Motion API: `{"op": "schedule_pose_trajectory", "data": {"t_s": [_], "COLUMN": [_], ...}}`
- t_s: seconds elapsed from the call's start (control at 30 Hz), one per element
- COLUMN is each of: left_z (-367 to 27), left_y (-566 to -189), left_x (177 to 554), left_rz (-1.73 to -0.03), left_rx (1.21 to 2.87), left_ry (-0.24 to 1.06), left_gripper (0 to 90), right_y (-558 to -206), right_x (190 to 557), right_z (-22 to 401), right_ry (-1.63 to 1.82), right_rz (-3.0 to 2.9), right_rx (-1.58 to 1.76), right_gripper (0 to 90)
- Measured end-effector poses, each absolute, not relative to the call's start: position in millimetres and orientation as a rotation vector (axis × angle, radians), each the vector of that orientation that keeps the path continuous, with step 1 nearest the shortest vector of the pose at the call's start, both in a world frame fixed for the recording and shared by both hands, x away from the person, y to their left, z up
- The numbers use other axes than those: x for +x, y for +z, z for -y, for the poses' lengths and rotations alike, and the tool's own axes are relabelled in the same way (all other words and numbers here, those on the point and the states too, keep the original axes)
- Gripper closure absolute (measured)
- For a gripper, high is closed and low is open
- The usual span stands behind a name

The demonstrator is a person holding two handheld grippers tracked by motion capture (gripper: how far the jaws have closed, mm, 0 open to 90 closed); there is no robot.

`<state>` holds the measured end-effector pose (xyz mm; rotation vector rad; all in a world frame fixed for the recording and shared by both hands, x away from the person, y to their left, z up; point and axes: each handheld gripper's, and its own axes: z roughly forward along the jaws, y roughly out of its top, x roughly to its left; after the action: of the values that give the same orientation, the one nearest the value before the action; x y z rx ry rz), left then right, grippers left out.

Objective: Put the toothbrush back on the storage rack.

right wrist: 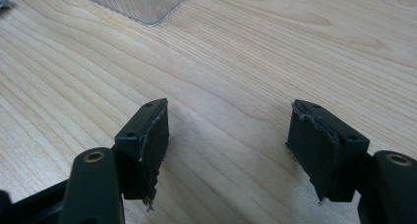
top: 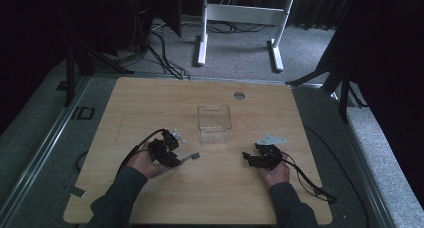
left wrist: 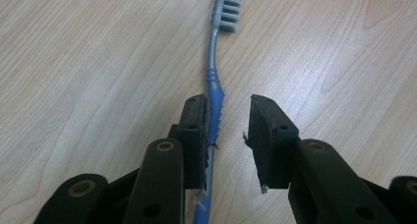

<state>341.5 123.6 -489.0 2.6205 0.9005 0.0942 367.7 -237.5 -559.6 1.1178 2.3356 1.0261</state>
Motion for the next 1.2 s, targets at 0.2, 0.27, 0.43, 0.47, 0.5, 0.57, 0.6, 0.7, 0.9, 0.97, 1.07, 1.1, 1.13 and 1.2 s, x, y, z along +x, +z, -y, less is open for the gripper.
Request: {"op": "schedule_pose_trajectory", "data": {"t_s": [0.2,0.27,0.43,0.47,0.5,0.57,0.6,0.7,0.9,0.97,1.07,1.1,1.13,1.2], "left_z": [-121.4,-120.9,-120.3,-120.3,-120.1,-119.9,-119.8,-119.1,-117.6,-117.1,-116.3,-116.1,-115.9,-115.3], "left_y": [-490.5,-491.1,-493.2,-493.5,-493.9,-494.4,-494.5,-495.9,-499.1,-500.1,-502.0,-502.7,-503.4,-504.6], "left_x": [341.9,342.3,343.5,343.9,344.3,344.9,345.3,346.3,347.8,348.5,349.5,349.9,350.2,350.8], "left_rz": [-0.894,-0.890,-0.894,-0.892,-0.893,-0.898,-0.899,-0.901,-0.903,-0.902,-0.905,-0.904,-0.905,-0.903], "left_rx": [2.636,2.642,2.653,2.657,2.659,2.662,2.664,2.673,2.689,2.697,2.709,2.712,2.716,2.725], "left_ry": [0.085,0.077,0.068,0.068,0.070,0.069,0.067,0.064,0.057,0.055,0.050,0.050,0.050,0.049], "left_gripper": [70.2,70.6,71.3,71.3,71.3,71.4,71.4,71.4,71.9,72.0,72.3,72.4,72.7,73.1], "right_y": [-559.6,-559.6,-559.6,-559.6,-559.6,-559.6,-559.5,-559.6,-559.6,-559.6,-559.6,-559.6,-559.6,-559.6], "right_x": [367.7,367.7,367.7,367.7,367.7,367.7,367.7,367.7,367.7,367.7,367.7,367.7,367.7,367.7], "right_z": [237.5,237.5,237.5,237.5,237.5,237.5,237.5,237.5,237.5,237.5,237.5,237.5,237.5,237.5], "right_ry": [1.026,1.026,1.026,1.026,1.026,1.026,1.026,1.026,1.027,1.026,1.026,1.026,1.026,1.026], "right_rz": [-2.336,-2.336,-2.336,-2.336,-2.336,-2.336,-2.336,-2.336,-2.335,-2.336,-2.336,-2.336,-2.336,-2.336], "right_rx": [1.117,1.117,1.118,1.117,1.118,1.118,1.118,1.118,1.118,1.117,1.118,1.118,1.118,1.117], "right_gripper": [31.3,31.3,31.3,31.3,31.3,31.3,31.3,31.3,31.3,31.3,31.3,31.3,31.3,31.3]}}
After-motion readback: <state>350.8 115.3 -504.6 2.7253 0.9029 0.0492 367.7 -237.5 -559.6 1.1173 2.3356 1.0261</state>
